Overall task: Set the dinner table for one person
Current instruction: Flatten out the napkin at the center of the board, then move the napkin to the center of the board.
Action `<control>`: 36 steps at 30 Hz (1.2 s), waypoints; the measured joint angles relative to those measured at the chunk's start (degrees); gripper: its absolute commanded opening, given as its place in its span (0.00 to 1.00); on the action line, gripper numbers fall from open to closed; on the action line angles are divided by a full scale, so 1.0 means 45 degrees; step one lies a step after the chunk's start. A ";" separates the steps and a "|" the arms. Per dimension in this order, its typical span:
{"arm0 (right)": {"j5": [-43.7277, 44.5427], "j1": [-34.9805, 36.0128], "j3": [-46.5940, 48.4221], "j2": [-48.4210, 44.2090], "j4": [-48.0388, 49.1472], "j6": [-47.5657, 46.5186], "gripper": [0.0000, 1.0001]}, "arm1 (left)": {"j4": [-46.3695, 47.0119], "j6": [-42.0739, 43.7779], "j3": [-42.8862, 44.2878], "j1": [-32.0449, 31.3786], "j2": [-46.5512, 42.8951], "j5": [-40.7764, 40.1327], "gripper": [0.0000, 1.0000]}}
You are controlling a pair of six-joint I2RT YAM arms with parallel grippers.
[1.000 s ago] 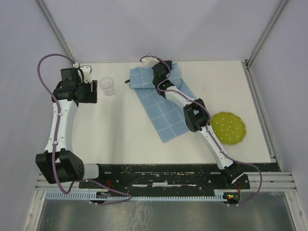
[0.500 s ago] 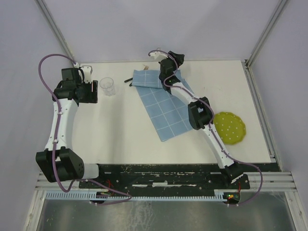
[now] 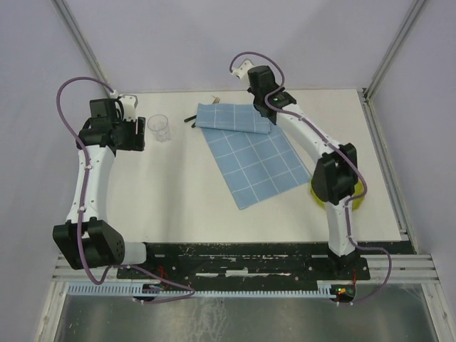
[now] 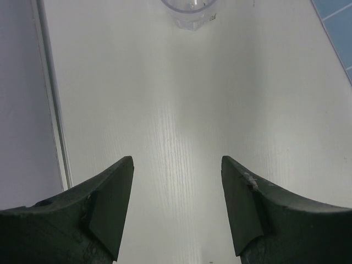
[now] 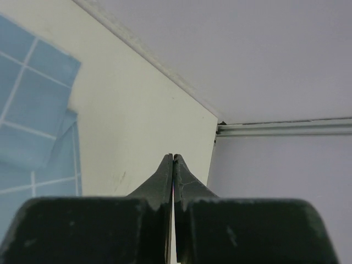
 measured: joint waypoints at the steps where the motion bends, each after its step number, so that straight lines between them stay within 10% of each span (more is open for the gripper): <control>1: -0.0665 0.0092 -0.0073 -0.0860 -0.1127 0.0534 0.02 | 0.0019 0.0024 -0.0029 0.0000 -0.0015 0.0019 0.71; 8: -0.4935 0.0656 -0.0092 -0.3366 -0.6722 0.2725 0.02 | 0.0117 0.0588 -0.0840 0.0000 -0.0529 0.0049 0.67; 18: -0.7582 0.0597 -0.0452 -0.0597 -1.2026 0.3657 0.02 | 0.0180 0.0738 -0.0865 -0.0005 -0.0661 0.0102 0.66; 36: -0.8315 0.0539 0.1773 0.2555 -1.3260 0.4192 0.02 | 0.0175 0.0719 -0.0709 -0.0015 -0.1054 0.0544 0.65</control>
